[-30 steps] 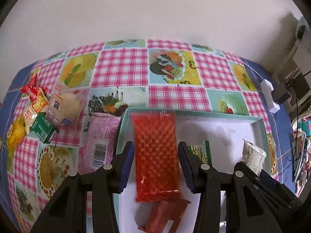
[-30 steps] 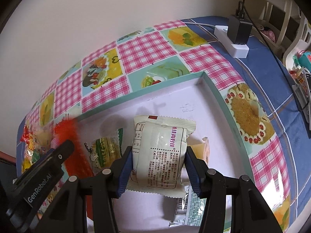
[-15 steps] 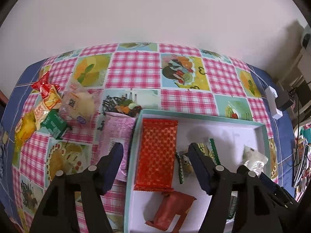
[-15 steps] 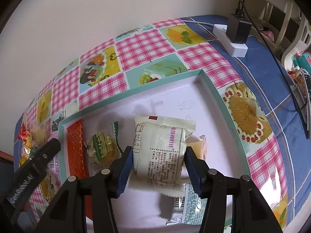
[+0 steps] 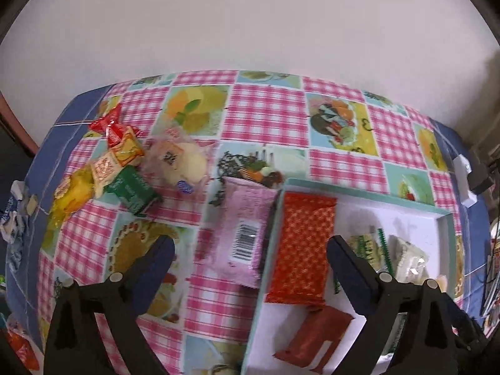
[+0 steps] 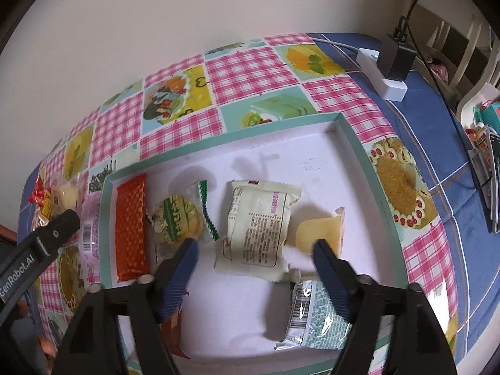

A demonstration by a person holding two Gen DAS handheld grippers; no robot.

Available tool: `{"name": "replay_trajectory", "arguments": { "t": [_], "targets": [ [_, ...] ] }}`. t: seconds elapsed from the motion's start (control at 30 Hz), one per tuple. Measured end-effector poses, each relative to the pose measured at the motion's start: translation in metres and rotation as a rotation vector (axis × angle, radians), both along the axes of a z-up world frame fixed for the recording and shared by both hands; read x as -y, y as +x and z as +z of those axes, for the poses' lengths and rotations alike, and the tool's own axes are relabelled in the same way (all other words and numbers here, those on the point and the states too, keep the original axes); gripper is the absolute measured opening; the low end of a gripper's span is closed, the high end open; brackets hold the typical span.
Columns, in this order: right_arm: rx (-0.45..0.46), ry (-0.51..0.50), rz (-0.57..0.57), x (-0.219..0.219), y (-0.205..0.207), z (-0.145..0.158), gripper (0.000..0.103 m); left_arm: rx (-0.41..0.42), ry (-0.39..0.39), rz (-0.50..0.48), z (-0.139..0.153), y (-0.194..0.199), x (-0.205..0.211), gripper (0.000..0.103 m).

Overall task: Organize snacks
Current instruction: 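Open both tools to drop the white bun and red wafer pack into the tray, then move both tools back toward the remaining snack pile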

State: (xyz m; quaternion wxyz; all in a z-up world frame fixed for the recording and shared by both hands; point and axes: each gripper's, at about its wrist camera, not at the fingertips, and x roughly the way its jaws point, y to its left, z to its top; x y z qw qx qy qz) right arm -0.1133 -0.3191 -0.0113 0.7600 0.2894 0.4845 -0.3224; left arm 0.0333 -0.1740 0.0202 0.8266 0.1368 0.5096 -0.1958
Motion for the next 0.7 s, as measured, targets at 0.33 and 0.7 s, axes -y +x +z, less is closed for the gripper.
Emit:
{"name": "replay_trajectory", "arguments": {
  "t": [0.33,0.7],
  "targets": [
    [-0.011,-0.013,0.052,-0.021,0.005,-0.001,0.095,0.055,0.09,0.027,0.001,-0.005,-0.02,0.098],
    [-0.011,-0.037,0.083,-0.041,0.009,0.004,0.103,-0.049,0.059,0.107,-0.001,-0.006,-0.053,0.098]
  ]
}}
